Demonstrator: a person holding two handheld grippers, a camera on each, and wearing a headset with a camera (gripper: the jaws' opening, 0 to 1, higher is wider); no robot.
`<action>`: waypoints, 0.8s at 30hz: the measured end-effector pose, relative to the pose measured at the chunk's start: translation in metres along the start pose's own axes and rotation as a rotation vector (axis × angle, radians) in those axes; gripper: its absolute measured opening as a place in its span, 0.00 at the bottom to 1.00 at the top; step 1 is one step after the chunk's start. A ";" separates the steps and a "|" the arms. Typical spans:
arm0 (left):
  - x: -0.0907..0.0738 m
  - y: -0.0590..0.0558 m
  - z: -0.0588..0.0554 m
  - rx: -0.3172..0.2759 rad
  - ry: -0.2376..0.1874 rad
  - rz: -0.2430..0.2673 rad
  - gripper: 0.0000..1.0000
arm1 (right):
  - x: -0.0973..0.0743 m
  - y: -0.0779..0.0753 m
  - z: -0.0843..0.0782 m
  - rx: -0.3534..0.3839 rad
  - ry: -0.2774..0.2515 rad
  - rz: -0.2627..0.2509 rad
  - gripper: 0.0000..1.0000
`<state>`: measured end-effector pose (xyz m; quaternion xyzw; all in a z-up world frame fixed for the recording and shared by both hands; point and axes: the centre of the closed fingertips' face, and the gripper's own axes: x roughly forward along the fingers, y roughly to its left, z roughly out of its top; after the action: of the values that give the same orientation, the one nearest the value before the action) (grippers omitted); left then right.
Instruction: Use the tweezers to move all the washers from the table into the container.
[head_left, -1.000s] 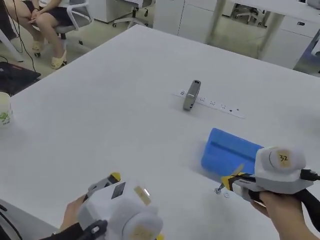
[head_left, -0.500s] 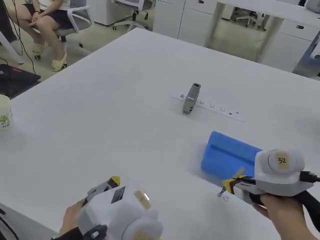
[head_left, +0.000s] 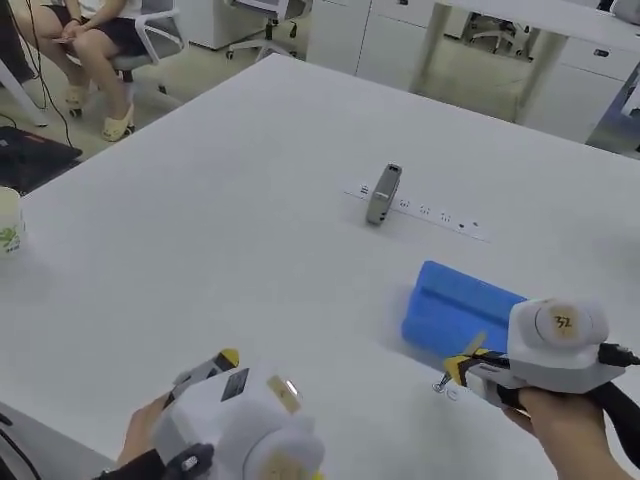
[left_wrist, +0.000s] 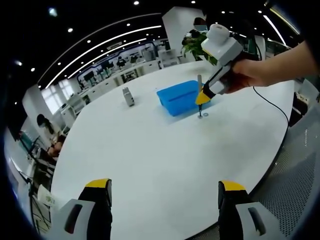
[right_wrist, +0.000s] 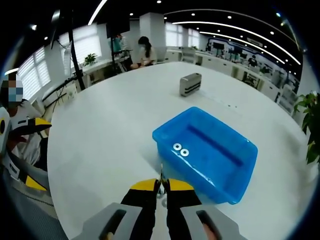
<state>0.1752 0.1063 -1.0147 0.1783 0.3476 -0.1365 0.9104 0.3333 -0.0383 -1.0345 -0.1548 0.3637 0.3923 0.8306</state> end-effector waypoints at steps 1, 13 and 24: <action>0.000 0.000 0.000 0.001 0.000 0.000 0.90 | 0.000 0.000 0.000 0.004 0.002 0.000 0.02; 0.000 0.001 0.000 0.003 0.000 0.003 0.89 | -0.006 -0.004 0.006 0.014 -0.003 0.007 0.02; -0.002 0.001 0.001 0.003 -0.007 0.004 0.89 | -0.019 -0.012 0.023 -0.028 -0.026 -0.010 0.02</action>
<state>0.1747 0.1065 -1.0121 0.1797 0.3438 -0.1360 0.9116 0.3456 -0.0435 -1.0049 -0.1630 0.3468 0.3953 0.8348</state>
